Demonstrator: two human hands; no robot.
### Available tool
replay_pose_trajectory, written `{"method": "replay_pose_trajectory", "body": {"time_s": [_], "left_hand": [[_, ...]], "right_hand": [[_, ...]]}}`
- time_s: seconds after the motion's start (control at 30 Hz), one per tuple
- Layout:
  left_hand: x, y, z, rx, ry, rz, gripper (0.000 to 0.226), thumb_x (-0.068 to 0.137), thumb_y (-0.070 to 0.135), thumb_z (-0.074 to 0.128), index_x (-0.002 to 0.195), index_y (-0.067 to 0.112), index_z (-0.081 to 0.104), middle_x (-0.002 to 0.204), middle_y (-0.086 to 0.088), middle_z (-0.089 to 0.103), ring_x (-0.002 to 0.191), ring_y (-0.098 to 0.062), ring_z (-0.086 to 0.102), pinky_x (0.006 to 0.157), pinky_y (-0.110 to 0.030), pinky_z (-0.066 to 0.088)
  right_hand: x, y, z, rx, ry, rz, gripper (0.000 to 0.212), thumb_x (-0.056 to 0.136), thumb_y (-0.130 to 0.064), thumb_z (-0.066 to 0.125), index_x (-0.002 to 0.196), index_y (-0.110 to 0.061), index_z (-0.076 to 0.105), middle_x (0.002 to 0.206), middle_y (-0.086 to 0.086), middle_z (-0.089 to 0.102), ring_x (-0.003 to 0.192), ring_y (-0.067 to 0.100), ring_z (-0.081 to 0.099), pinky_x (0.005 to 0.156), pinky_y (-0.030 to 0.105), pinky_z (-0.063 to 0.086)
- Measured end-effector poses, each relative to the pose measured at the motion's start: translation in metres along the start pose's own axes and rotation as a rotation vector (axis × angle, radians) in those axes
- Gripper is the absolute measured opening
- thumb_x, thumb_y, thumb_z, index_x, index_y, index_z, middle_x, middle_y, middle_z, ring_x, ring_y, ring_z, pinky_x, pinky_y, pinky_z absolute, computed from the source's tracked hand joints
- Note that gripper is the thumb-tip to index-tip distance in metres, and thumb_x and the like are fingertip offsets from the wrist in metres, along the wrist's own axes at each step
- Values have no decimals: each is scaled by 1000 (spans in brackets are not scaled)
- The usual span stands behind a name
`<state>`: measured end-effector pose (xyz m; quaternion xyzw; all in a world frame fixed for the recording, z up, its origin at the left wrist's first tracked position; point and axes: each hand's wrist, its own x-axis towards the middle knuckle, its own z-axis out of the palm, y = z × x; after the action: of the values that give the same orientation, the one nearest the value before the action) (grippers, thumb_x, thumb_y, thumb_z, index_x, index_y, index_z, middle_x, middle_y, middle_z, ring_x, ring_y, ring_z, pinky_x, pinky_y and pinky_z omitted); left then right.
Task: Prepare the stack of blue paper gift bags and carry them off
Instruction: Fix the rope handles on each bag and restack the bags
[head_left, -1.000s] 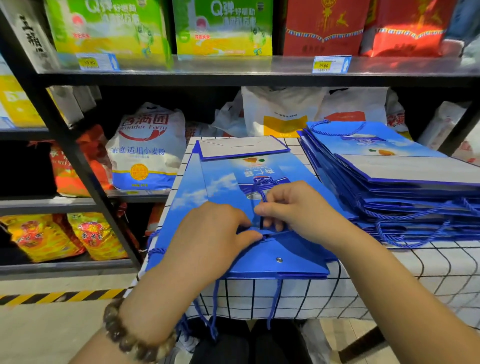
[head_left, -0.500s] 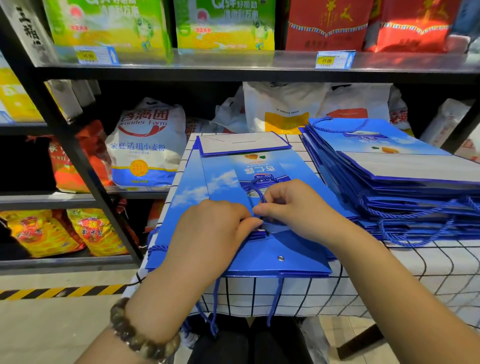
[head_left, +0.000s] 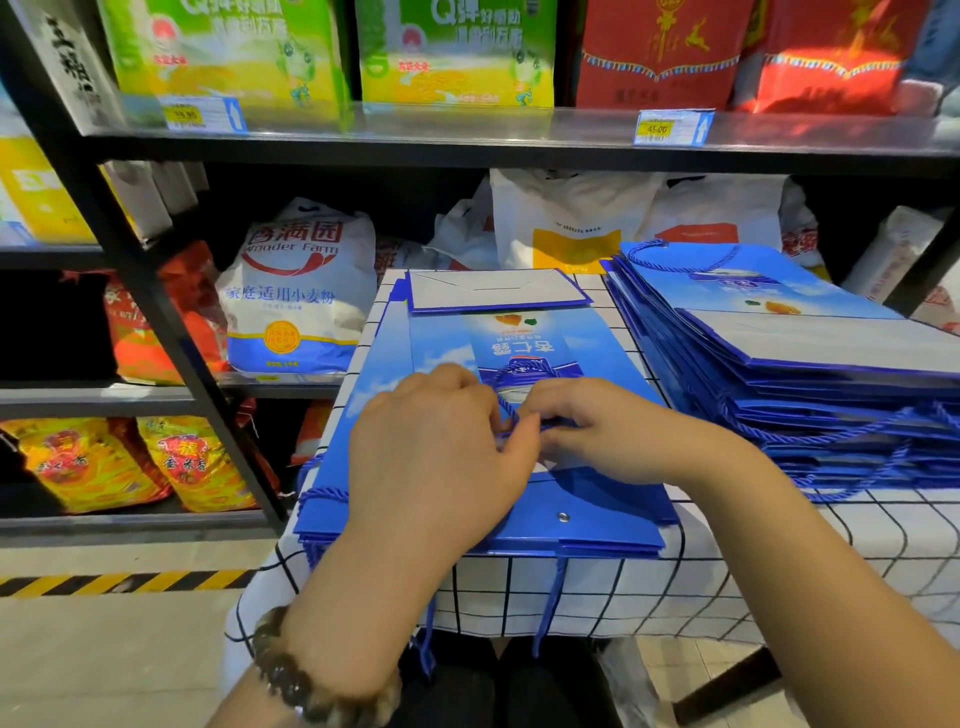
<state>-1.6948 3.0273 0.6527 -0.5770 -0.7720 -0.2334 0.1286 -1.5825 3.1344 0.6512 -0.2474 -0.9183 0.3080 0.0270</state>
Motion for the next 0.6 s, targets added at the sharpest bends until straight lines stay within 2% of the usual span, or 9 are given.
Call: {"method": "replay_pose_trajectory", "body": {"time_s": [0.07,0.17,0.2,0.27,0.3,0.37,0.47,0.53,0.6], "left_hand": [[-2,1,2,107,-57,-3,37,83,58,51,81,23,62,91,3,61,87,-20,58,68,-31,37],[-4,6,-5,136,-42,68,33,63,42,80,69,16,61,70,-4,59,63,-27,59,56,-30,35],[-4,6,-6,156,-59,86,31,64,41,80,68,16,63,69,-4,59,65,-28,59,58,-32,38],[-5,6,-2,221,-132,62,29,75,48,69,80,20,67,84,-3,63,85,-28,58,72,-36,39],[-6,7,-1,241,-125,54,30,72,50,71,77,20,68,83,-2,63,85,-27,58,73,-35,39],[-8,10,2,277,-175,34,29,49,35,86,54,18,64,58,-3,60,62,-27,58,60,-33,40],[-10,15,10,232,-160,48,27,38,16,82,46,14,57,46,-5,54,50,-25,54,54,-30,41],[-11,16,15,220,-155,52,23,40,16,79,48,13,58,49,-6,56,52,-25,55,55,-31,43],[-10,14,13,212,-156,67,18,48,21,75,53,12,60,53,-6,58,56,-25,56,58,-33,45]], "right_hand": [[0,1,-1,-15,7,-16,10,91,-13,53,86,-17,61,82,-5,52,82,16,50,77,27,40],[0,1,-1,-1,32,-35,18,93,-19,52,88,-3,61,82,9,57,78,20,48,72,30,40],[0,2,-2,13,41,-41,20,93,-20,52,89,-2,61,84,12,58,79,22,48,73,32,40],[1,3,-1,31,51,-46,19,93,-19,52,93,-4,63,89,13,61,83,23,51,77,36,42],[1,2,0,43,51,-45,17,93,-19,53,94,-5,63,90,12,62,85,25,52,79,37,43],[2,2,1,75,65,-50,13,92,-17,54,92,-10,65,90,10,63,85,26,52,81,38,44],[1,1,5,124,110,-64,17,91,-13,55,79,-23,61,81,5,62,77,20,50,78,38,45],[0,2,7,131,136,-54,15,90,-12,55,77,-12,62,76,12,59,71,20,46,74,41,45],[0,4,8,87,168,-49,18,90,-14,57,78,-1,61,76,19,58,72,29,46,72,43,44]]}}
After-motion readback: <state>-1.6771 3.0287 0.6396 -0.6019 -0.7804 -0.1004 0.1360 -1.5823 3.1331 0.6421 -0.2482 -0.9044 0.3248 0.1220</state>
